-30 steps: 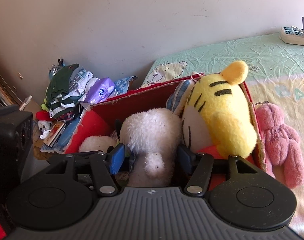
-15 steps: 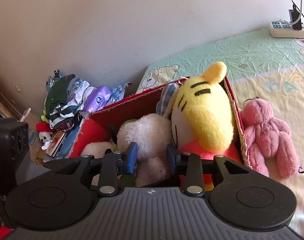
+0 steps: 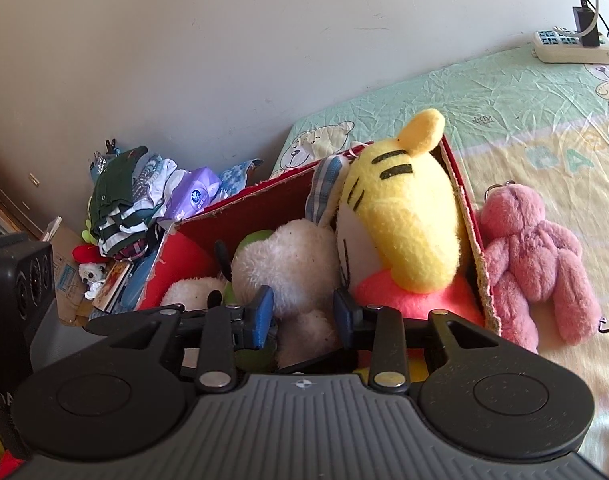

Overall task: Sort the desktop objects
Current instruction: 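Open both grippers to release the bunny and withdraw from the box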

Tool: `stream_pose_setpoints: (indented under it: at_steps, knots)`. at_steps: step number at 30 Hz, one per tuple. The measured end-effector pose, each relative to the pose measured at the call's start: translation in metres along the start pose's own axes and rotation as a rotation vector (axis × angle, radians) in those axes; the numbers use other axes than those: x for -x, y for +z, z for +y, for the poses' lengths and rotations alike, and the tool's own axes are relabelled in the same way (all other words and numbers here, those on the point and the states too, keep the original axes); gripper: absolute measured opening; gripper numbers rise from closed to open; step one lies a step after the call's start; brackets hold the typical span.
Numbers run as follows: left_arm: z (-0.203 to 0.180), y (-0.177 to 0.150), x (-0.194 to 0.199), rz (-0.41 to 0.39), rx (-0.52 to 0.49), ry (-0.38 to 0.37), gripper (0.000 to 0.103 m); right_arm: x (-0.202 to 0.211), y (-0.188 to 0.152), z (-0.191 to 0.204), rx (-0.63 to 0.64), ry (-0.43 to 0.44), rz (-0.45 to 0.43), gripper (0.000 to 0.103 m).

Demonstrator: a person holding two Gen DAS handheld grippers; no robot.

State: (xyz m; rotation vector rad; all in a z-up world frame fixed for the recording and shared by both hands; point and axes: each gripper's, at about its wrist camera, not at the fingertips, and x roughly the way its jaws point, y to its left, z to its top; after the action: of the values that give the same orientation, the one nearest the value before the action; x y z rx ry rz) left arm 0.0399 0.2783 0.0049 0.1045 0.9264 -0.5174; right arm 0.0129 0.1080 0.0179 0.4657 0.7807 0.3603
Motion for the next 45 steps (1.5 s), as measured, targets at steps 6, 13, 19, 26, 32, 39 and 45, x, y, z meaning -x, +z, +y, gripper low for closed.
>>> stream_pose_setpoints:
  at_steps: [6, 13, 19, 26, 32, 39, 45]
  knots:
    - [-0.005, -0.002, 0.000, -0.002, -0.022, 0.016, 0.091, 0.005, -0.003, -0.001, -0.004, -0.008, -0.014, 0.036]
    - [-0.007, -0.002, 0.002, -0.002, -0.022, 0.026, 0.092, 0.009, -0.005, -0.002, -0.005, -0.020, -0.029, 0.036]
    - [-0.010, -0.004, 0.006, -0.003, -0.028, 0.037, 0.097, 0.013, -0.008, -0.002, -0.006, -0.025, -0.042, 0.036]
    - [-0.010, -0.005, 0.016, -0.032, -0.020, 0.034, 0.098, 0.023, -0.009, -0.005, -0.044, -0.006, -0.068, 0.037]
    - [-0.010, -0.009, 0.016, -0.034, 0.002, 0.039, 0.098, 0.030, -0.011, -0.007, -0.060, 0.002, -0.088, 0.038]
    - [-0.012, -0.003, 0.025, -0.045, 0.030, 0.115, 0.097, 0.035, -0.011, -0.013, -0.072, 0.030, -0.092, 0.038]
    - [-0.027, 0.012, 0.044, -0.106, 0.082, 0.161, 0.097, 0.061, 0.001, -0.028, -0.068, 0.156, -0.134, 0.041]
